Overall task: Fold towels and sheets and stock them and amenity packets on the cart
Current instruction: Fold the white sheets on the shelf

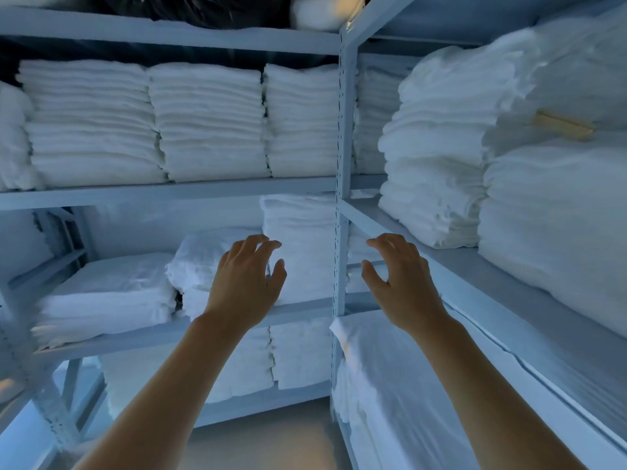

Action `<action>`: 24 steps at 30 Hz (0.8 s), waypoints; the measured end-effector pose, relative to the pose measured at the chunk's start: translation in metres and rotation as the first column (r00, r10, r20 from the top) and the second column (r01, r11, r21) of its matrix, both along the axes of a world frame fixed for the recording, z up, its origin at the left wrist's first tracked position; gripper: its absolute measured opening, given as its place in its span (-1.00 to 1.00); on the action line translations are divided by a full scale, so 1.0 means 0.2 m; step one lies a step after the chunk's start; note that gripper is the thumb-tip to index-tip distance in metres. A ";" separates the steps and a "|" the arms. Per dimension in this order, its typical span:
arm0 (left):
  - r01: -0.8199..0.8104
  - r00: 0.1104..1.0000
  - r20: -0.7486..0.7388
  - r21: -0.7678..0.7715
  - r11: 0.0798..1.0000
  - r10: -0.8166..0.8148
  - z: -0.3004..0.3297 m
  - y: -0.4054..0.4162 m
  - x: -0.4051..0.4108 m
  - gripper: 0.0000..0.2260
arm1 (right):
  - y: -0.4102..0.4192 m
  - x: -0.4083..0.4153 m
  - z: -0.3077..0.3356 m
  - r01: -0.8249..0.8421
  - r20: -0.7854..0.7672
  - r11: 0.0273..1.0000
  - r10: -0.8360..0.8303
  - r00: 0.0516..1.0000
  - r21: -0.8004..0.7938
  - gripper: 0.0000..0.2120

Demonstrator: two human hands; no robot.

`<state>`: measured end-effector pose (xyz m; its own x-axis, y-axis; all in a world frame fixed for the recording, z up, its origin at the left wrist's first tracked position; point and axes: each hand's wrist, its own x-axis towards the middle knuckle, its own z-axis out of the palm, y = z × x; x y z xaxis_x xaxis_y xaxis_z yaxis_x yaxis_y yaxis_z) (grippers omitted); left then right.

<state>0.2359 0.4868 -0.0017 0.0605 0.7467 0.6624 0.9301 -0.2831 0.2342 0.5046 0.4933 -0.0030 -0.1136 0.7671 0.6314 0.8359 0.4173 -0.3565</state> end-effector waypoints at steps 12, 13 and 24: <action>0.324 0.946 -0.011 -0.041 0.945 -0.325 -0.15 0.99 -0.06 -0.66 | 0.62 -0.16 -0.14 0.263 0.022 0.962 -0.262 0.965 -0.070 -0.61; 0.354 0.935 -0.013 -0.055 0.934 -0.355 -0.17 1.07 -0.06 -0.66 | 0.66 -0.17 -0.16 0.291 0.018 0.954 -0.290 0.957 -0.076 -0.61; 0.609 0.785 0.028 -0.218 0.762 -0.619 -0.55 1.56 0.15 -0.69 | 0.77 -0.09 -0.56 0.566 0.064 0.794 -0.567 0.821 -0.222 -0.59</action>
<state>0.2662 0.7989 -0.1125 0.5781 0.6564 0.4847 0.5841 -0.7477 0.3160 0.4869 0.6478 -0.1160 0.3880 0.8114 0.4372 0.8957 -0.2202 -0.3863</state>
